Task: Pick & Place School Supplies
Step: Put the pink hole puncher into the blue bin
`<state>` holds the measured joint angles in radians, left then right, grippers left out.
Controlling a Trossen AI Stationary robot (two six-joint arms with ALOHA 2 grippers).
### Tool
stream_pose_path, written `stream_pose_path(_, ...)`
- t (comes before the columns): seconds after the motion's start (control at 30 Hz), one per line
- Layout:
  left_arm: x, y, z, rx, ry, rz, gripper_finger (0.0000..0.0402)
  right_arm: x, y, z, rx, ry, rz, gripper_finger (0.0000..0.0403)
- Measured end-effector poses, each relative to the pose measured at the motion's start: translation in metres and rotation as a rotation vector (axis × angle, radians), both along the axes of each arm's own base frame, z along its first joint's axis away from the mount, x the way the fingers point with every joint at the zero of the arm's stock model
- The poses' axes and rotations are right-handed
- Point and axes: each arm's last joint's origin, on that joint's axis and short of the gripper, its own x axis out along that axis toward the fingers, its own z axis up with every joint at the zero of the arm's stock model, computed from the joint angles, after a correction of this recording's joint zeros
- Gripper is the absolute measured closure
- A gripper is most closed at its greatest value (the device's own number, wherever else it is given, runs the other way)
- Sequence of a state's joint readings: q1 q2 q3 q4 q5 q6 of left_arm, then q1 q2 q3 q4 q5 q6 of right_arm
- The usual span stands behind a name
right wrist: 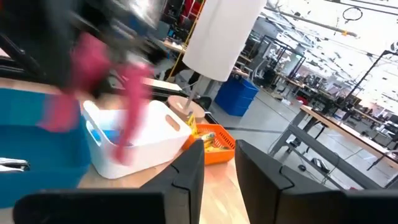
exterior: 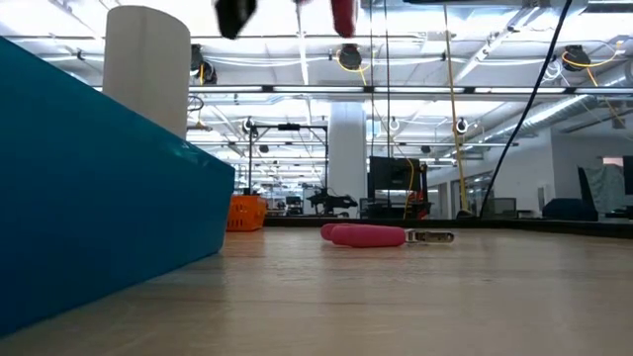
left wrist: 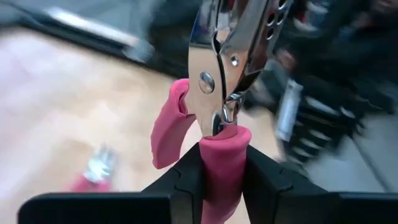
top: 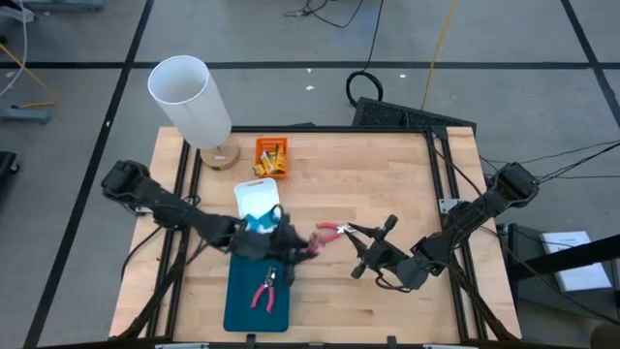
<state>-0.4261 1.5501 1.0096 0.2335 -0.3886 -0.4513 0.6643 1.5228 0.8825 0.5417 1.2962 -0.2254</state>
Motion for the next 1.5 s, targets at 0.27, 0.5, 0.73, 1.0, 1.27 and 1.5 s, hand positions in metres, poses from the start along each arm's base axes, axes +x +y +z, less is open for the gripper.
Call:
stream_pose_path(0.27, -0.050, -0.048, -0.015, -0.130, 0.288, -0.090, 0.0316, 0.001, -0.003, -0.004, 0.018, 0.000, -0.023, 0.0322)
stream_pose_path(0.5, -0.080, -0.071, -0.044, -0.293, 0.545, 0.056, 0.0312, 0.009, -0.009, -0.006, 0.104, -0.011, 0.076, 0.0324)
stream_pose_path(0.73, -0.102, -0.083, -0.052, -0.428, 0.657, 0.173, 0.0310, 0.014, -0.016, -0.011, 0.164, 0.009, 0.122, 0.0324)
stream_pose_path(1.0, -0.118, -0.082, -0.059, -0.480, 0.753, 0.322, 0.0310, 0.013, -0.019, -0.016, 0.171, 0.019, 0.114, 0.0325)
stream_pose_path(1.27, -0.118, -0.079, -0.059, -0.472, 0.771, 0.336, 0.0309, 0.016, -0.020, -0.017, 0.189, 0.036, 0.167, 0.0312)
stream_pose_path(1.5, -0.115, -0.076, -0.059, -0.457, 0.771, 0.333, 0.0265, 0.022, -0.031, -0.026, 0.284, 0.109, 0.251, 0.0283)
